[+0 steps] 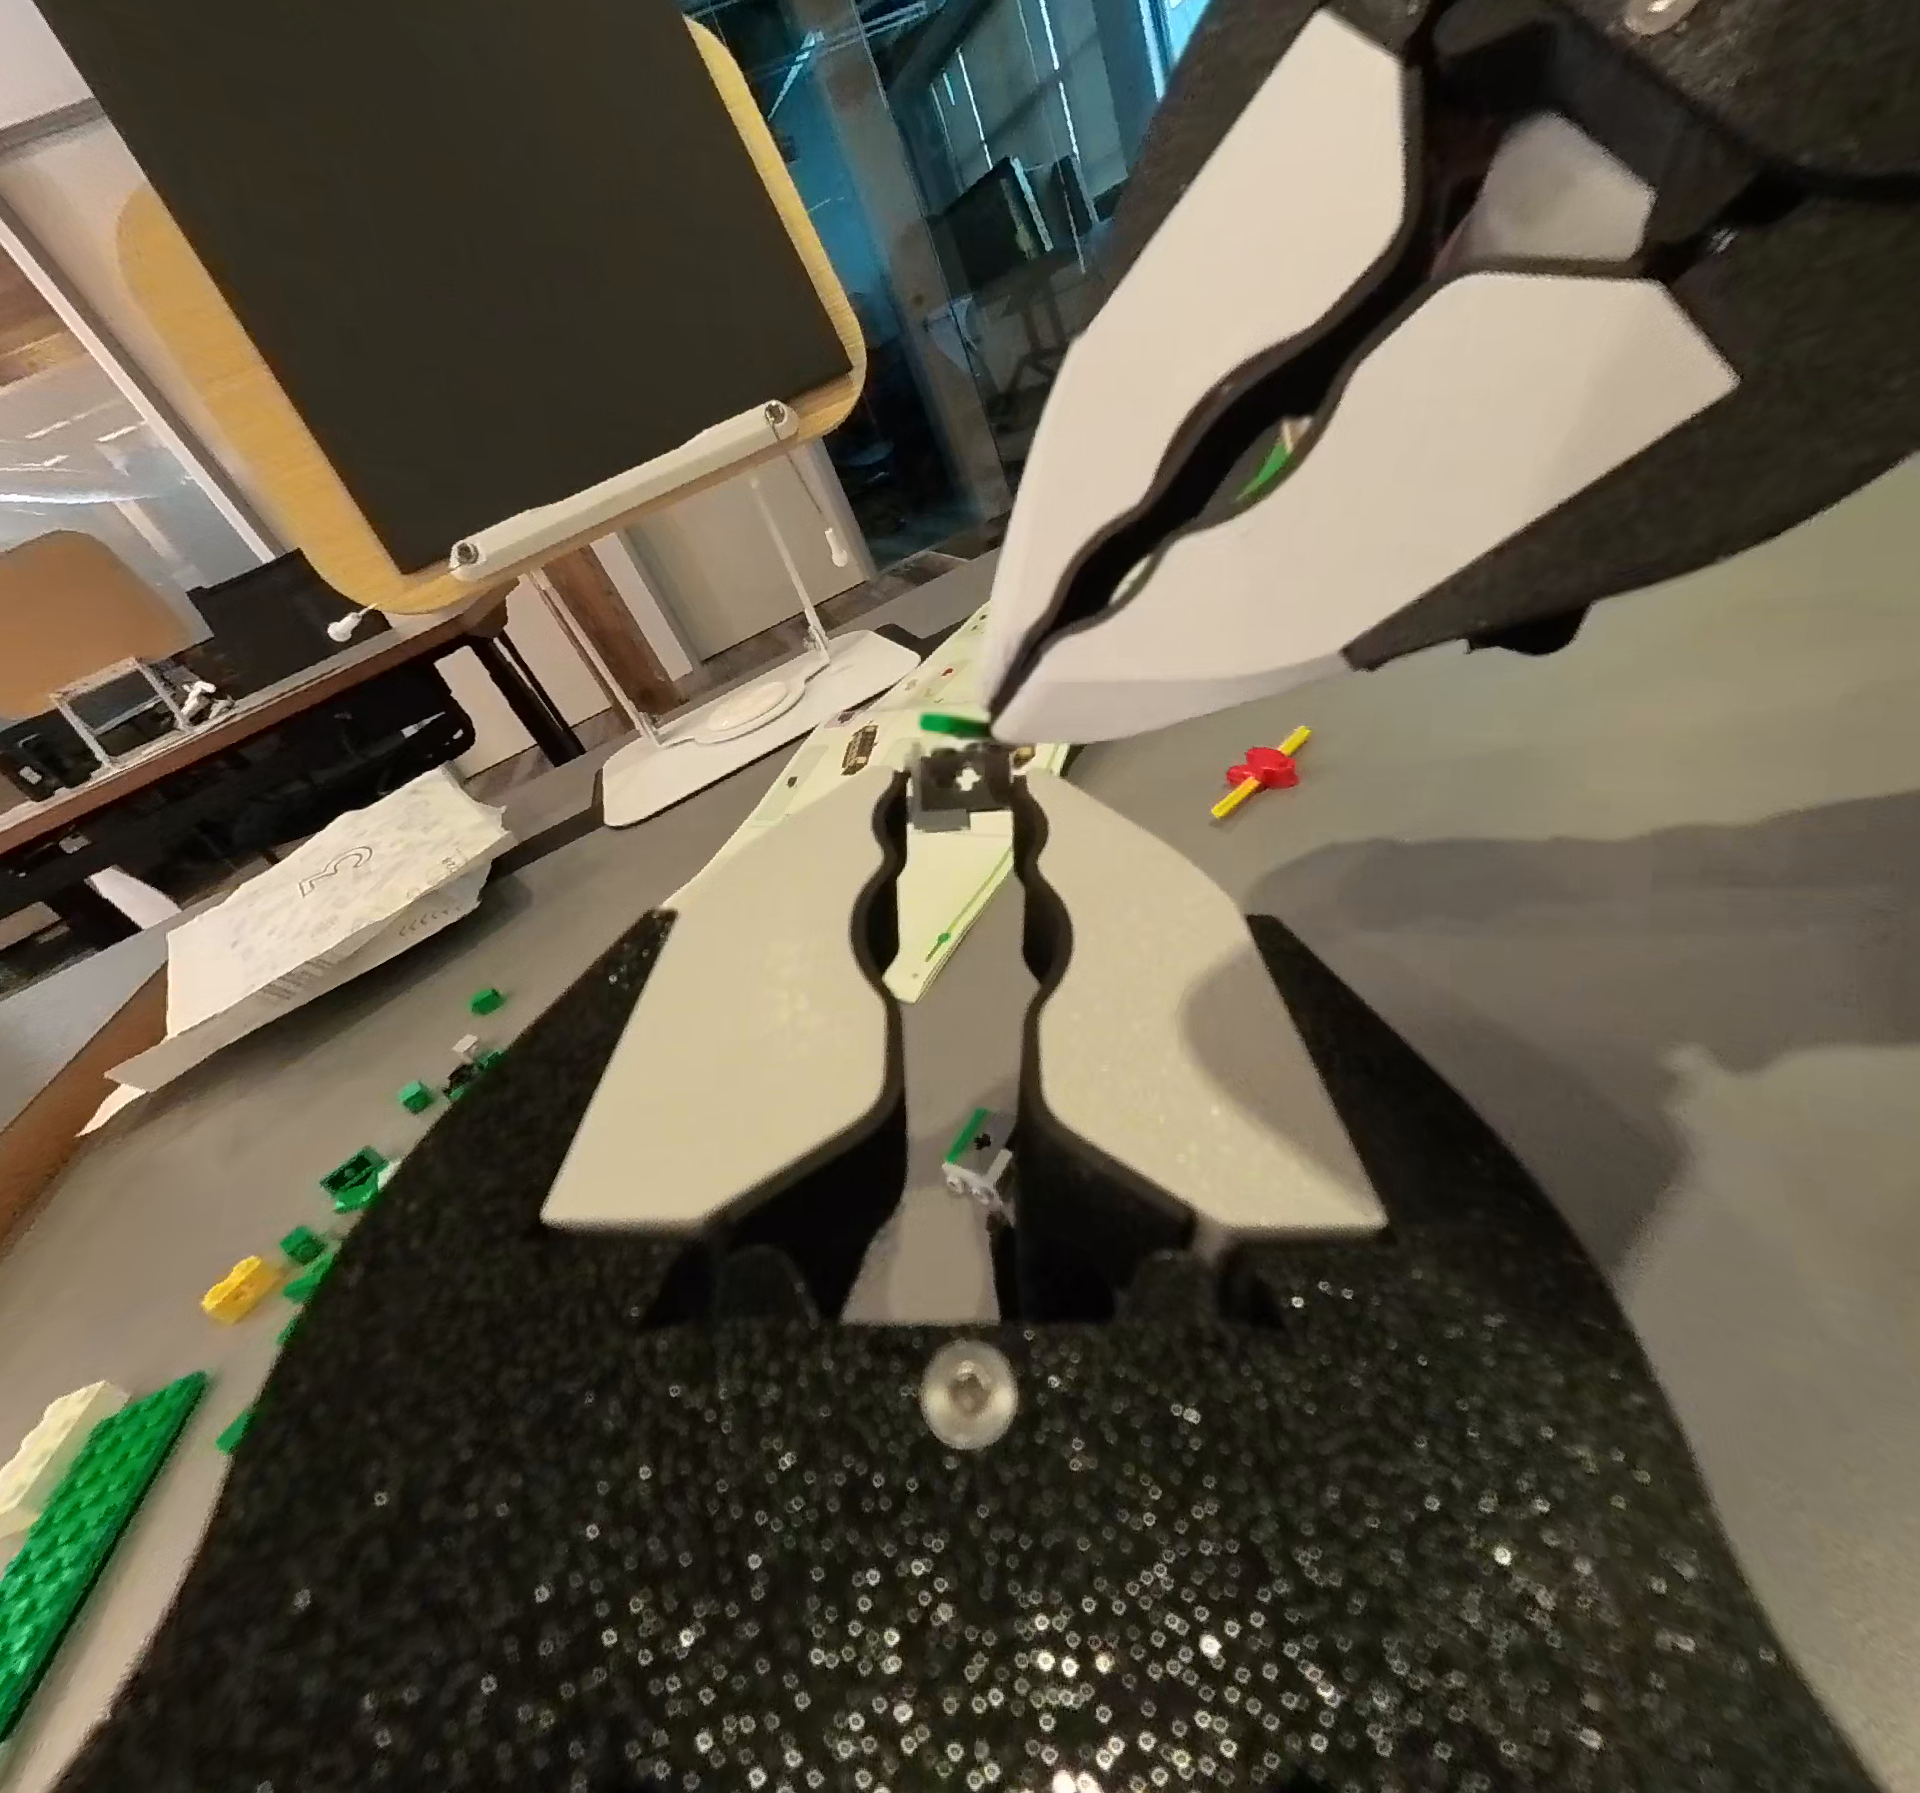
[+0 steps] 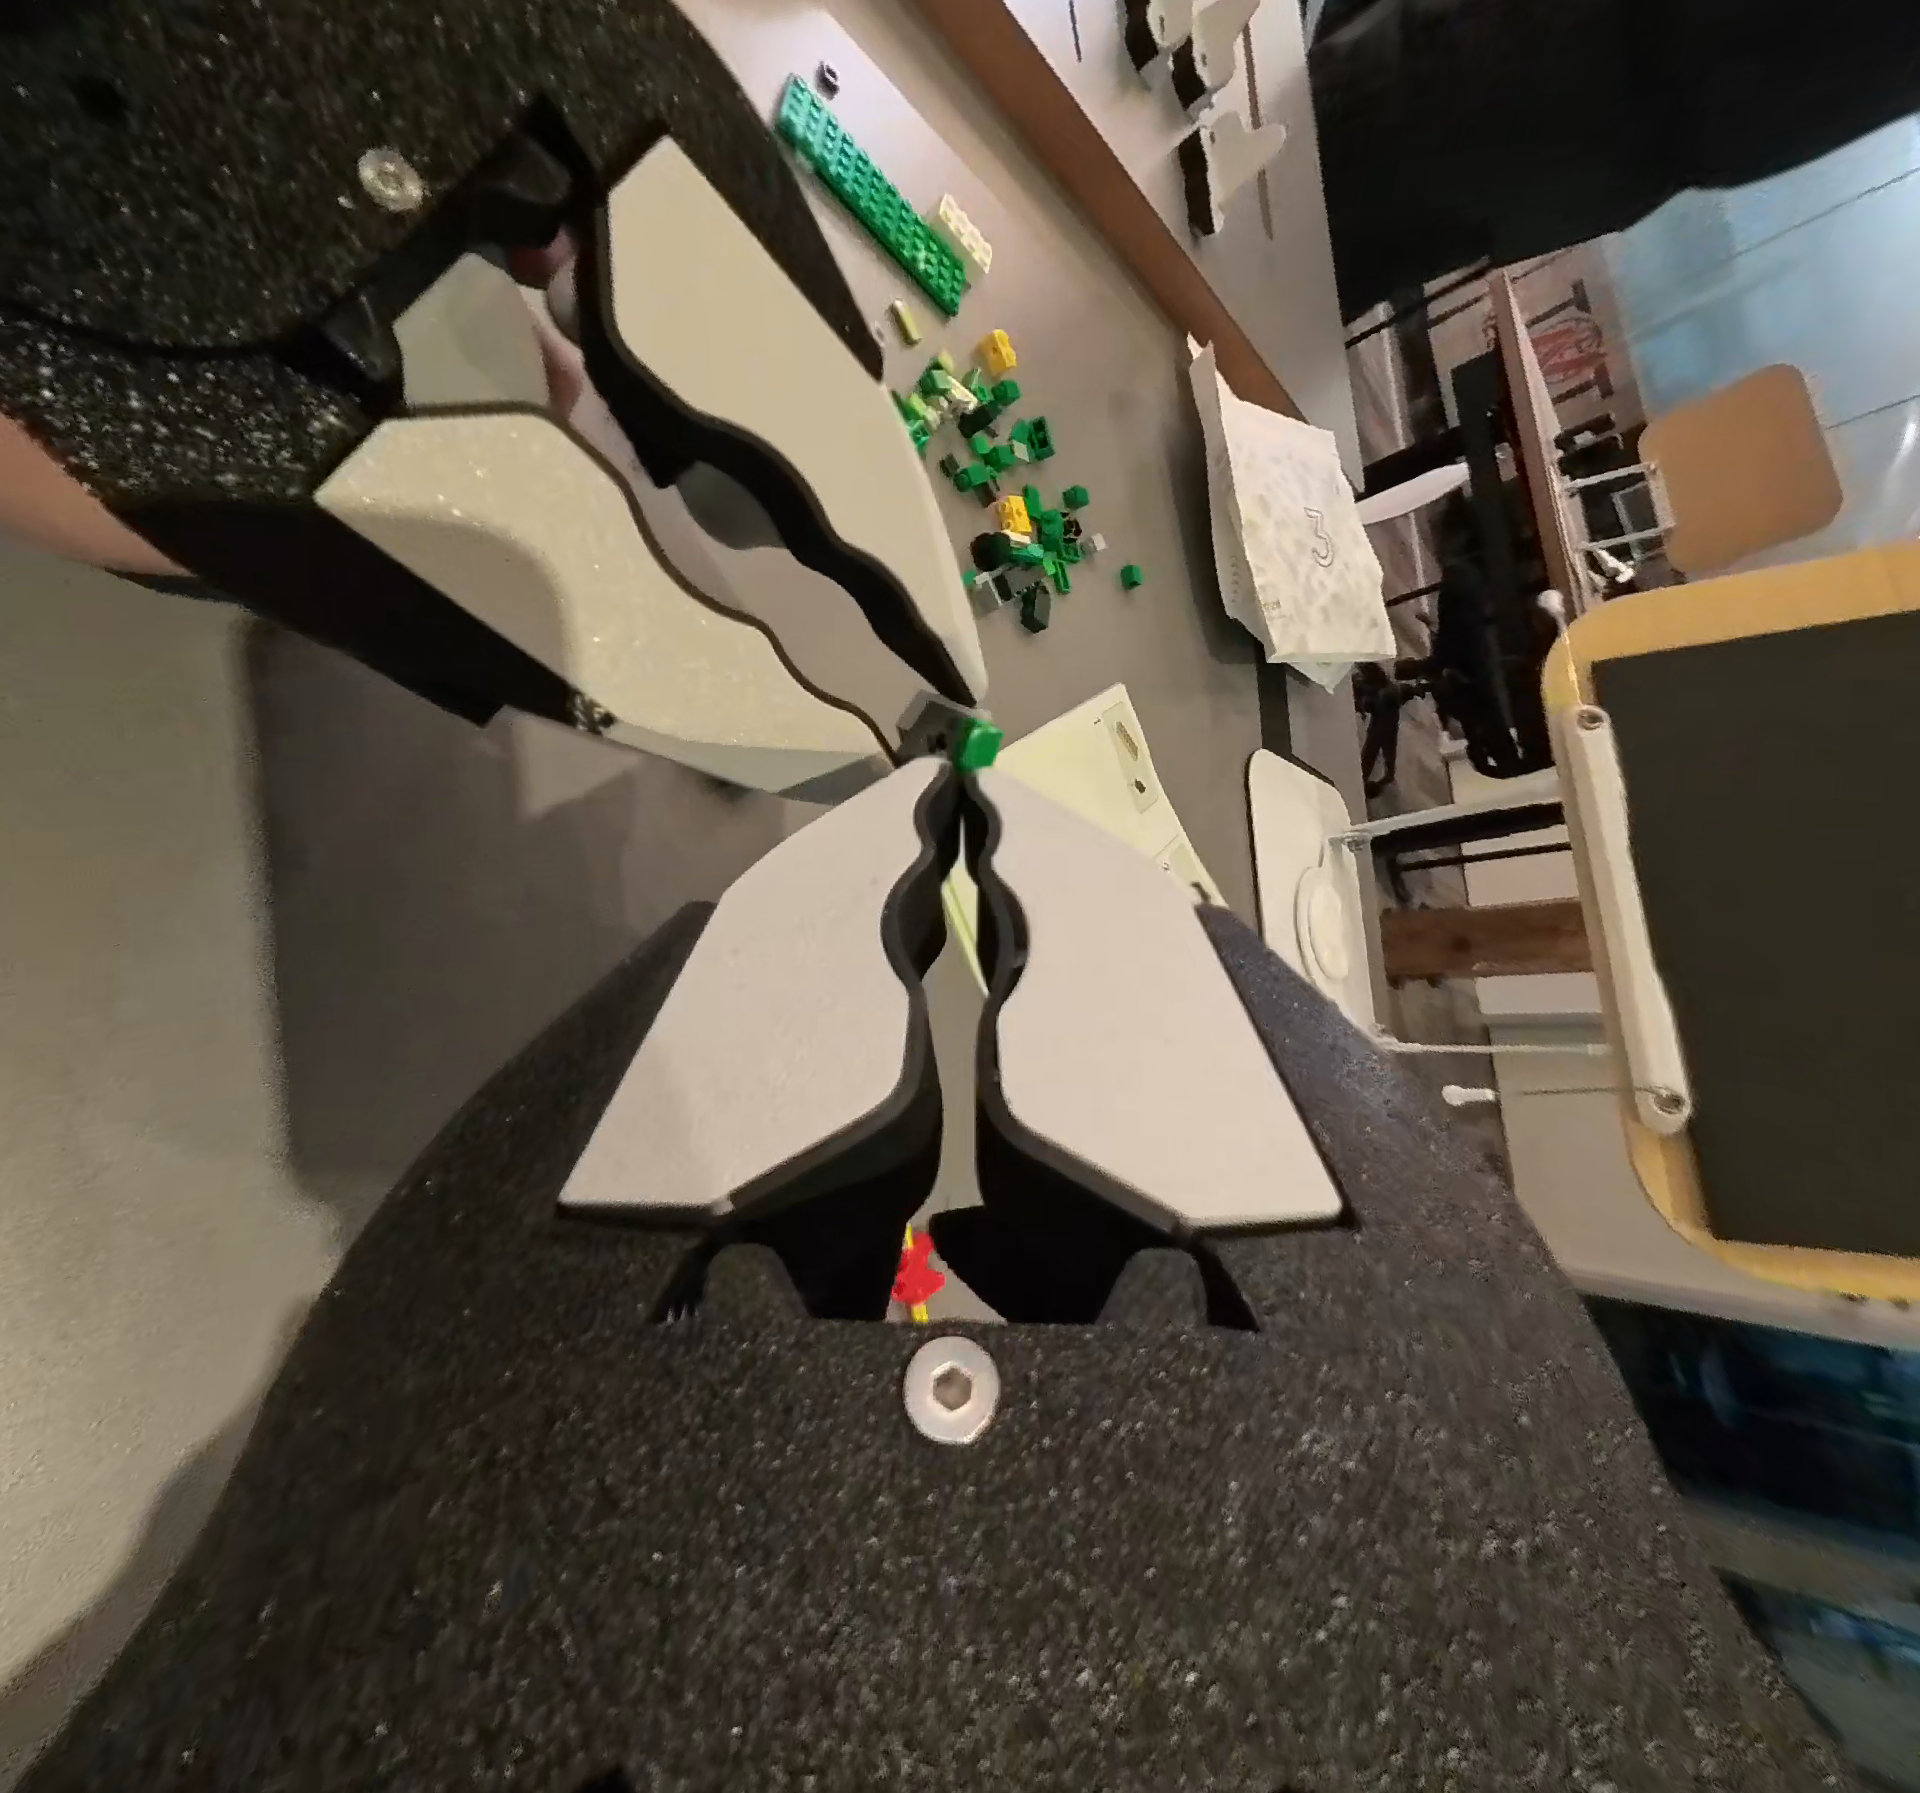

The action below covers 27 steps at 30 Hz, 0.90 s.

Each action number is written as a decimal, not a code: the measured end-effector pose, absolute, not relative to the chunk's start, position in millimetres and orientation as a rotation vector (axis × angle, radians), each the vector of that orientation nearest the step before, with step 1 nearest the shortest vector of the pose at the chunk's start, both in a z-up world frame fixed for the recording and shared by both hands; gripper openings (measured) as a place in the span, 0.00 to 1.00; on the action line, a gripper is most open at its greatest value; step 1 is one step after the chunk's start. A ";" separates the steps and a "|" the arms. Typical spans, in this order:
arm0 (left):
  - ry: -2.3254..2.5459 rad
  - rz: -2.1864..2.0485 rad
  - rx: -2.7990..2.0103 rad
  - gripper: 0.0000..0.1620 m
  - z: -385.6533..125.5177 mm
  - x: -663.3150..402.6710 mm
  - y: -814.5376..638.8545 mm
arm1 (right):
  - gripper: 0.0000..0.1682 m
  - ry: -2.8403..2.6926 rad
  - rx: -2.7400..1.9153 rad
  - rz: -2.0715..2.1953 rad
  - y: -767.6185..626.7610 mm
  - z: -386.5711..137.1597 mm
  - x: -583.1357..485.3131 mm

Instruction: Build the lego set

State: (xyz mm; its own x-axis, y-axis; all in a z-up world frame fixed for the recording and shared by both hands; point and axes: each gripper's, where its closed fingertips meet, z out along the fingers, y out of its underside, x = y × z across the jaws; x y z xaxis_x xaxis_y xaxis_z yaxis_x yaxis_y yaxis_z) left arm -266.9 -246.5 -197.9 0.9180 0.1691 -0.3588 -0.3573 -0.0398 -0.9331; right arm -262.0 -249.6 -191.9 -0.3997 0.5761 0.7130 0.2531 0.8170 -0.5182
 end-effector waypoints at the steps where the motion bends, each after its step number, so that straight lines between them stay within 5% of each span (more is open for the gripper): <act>1: 0.156 0.428 -1.554 0.11 -197.7 -266.2 -246.3 | 0.00 -2.010 -0.613 0.417 -251.4 -192.6 -261.7; 27: 0.168 0.453 -1.605 0.11 -204.4 -270.3 -245.3 | 0.00 -2.033 -1.069 0.944 -216.2 -217.1 -247.2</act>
State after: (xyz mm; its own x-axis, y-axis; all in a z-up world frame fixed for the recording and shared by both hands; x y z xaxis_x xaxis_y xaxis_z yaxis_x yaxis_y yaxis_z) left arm -270.3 -245.3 -204.4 0.9082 0.1628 -0.3855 -0.3746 -0.0944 -0.9224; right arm -247.2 -216.2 -217.1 -0.4593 0.8636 0.2079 0.3985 0.4095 -0.8206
